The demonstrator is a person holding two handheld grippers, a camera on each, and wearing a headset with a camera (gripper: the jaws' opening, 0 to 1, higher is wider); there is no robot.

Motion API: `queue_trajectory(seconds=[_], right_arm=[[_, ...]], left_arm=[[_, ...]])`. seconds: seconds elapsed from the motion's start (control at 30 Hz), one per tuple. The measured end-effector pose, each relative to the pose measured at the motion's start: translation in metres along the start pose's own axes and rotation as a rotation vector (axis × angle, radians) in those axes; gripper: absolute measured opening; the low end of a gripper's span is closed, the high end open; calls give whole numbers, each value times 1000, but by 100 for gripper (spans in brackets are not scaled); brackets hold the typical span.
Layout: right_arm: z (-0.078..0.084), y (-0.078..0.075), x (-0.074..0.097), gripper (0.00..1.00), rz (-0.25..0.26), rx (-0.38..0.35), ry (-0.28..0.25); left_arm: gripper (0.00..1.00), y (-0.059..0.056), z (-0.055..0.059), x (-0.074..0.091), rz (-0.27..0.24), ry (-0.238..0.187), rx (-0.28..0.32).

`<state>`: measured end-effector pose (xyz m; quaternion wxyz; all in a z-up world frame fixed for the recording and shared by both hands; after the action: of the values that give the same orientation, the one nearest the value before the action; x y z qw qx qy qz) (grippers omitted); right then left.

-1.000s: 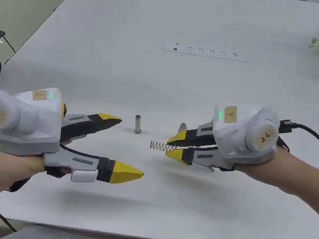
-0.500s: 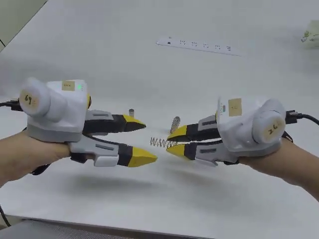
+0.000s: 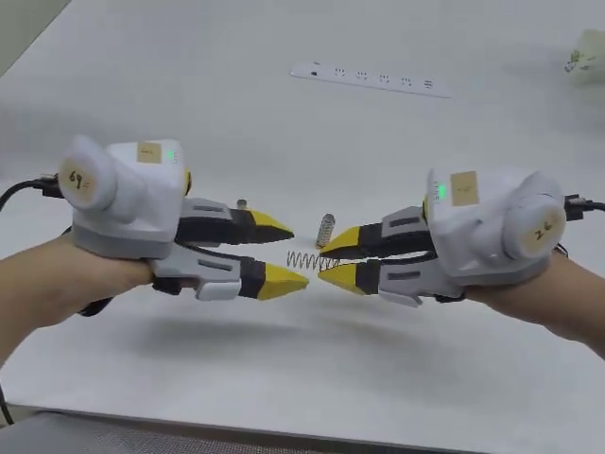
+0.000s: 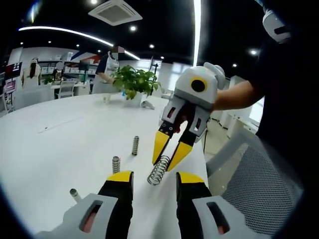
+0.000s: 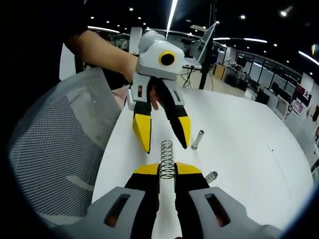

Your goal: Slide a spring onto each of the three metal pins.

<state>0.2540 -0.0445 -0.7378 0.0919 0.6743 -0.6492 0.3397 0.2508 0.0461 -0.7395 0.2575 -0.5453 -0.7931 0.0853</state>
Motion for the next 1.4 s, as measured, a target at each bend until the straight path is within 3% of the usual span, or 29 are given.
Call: queue_trajectory(seconds=[0.2, 0.4, 0.53, 0.83, 1.4], right_arm=[[-4, 3, 3, 8, -14, -2, -11], [-5, 3, 3, 8, -19, 3, -10], [-6, 3, 3, 8, -21, 6, -11], [-8, 4, 4, 8, -39, 13, -17], [-10, 5, 10, 8, -50, -20, -42]], left_arm=[[23, -2, -1, -4, 12, 0, -10], [10, -7, 1, -5, 39, 4, -16], [7, -8, 1, -4, 39, 6, -33], [6, -9, 3, -3, 42, -6, -23], [2, -15, -1, -2, 77, 4, -68]])
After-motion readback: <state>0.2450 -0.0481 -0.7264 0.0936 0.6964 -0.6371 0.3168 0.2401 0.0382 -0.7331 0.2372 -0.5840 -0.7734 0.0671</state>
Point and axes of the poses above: the centre of the closed fingertips' face, and the gripper's own axes: x roughly backward along the fingers, y roughly to its left, z roughly out of its underside, the point moved 5 cm from there along x, roughly backward along the fingers, and after that the axes turned 14 degrees about x, right-handed, at the moved point
